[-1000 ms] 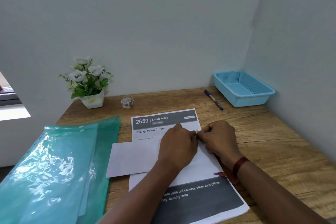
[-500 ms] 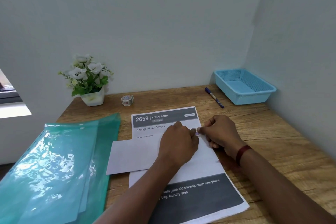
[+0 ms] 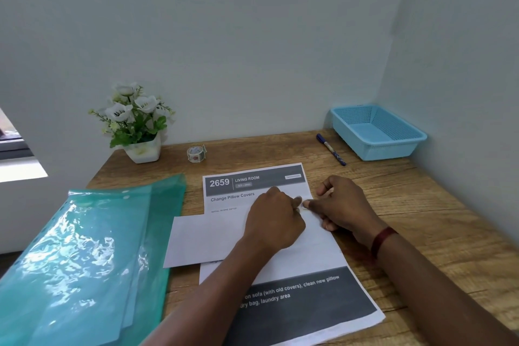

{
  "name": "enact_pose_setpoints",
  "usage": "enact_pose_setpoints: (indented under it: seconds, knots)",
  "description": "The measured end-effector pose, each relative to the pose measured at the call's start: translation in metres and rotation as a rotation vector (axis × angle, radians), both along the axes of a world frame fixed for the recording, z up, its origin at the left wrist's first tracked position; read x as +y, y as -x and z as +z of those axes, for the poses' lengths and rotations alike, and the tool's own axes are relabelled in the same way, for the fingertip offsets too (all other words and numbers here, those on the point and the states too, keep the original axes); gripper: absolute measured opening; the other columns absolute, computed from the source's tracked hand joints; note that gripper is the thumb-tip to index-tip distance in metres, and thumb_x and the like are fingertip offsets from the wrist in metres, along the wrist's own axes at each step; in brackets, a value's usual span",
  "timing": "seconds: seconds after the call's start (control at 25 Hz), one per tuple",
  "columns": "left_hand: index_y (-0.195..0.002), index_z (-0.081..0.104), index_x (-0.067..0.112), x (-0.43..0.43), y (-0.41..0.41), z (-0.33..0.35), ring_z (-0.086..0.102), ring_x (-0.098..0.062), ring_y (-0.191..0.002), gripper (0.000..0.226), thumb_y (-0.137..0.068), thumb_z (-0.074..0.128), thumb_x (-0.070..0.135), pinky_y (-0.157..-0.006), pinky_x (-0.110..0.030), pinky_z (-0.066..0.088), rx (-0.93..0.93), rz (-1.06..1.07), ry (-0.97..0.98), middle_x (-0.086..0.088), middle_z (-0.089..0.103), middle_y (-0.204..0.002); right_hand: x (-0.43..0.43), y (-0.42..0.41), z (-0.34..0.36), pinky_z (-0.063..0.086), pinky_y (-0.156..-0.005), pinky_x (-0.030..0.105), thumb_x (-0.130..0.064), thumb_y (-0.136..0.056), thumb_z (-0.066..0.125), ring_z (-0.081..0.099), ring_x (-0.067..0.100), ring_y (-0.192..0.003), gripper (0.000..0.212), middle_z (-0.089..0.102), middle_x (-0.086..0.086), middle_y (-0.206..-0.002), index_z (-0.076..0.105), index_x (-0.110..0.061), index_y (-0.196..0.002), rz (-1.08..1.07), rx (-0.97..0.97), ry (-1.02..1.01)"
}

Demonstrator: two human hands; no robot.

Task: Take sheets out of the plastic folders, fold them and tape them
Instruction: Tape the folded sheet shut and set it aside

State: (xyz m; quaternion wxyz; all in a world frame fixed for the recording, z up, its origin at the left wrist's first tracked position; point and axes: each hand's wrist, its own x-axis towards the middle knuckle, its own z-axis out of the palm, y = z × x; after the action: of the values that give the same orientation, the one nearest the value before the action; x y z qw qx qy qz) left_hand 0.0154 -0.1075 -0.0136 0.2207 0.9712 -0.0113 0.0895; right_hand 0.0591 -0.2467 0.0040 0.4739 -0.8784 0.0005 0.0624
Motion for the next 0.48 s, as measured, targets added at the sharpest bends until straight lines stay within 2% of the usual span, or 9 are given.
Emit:
enact_pose_setpoints:
  seconds: [0.28,0.48]
  knots:
    - [-0.129,0.064,0.021,0.0002,-0.0022,-0.0005,0.058,-0.028,-0.105,0.039,-0.095,0.044,0.022,-0.088,-0.034,0.046,0.014,-0.005,-0.033,-0.013,0.057,-0.115,0.0004,-0.0001,0.0011,0.046,-0.041,0.023,-0.015,-0.072,0.085,0.057,0.012,-0.038,0.038,0.067,0.011,-0.071,0.054,-0.012,-0.094,0.025,0.024,-0.022]
    - [-0.130,0.063,0.022,0.0007,-0.0023,-0.0006,0.057,-0.029,-0.107,0.039,-0.094,0.046,0.020,-0.086,-0.031,0.044,0.031,-0.011,-0.033,-0.013,0.056,-0.116,0.0001,-0.0003,0.0019,0.048,-0.042,0.025,-0.016,-0.066,0.089,0.058,0.014,-0.039,0.045,0.067,0.010,-0.069,0.054,-0.011,-0.094,0.025,0.048,-0.037]
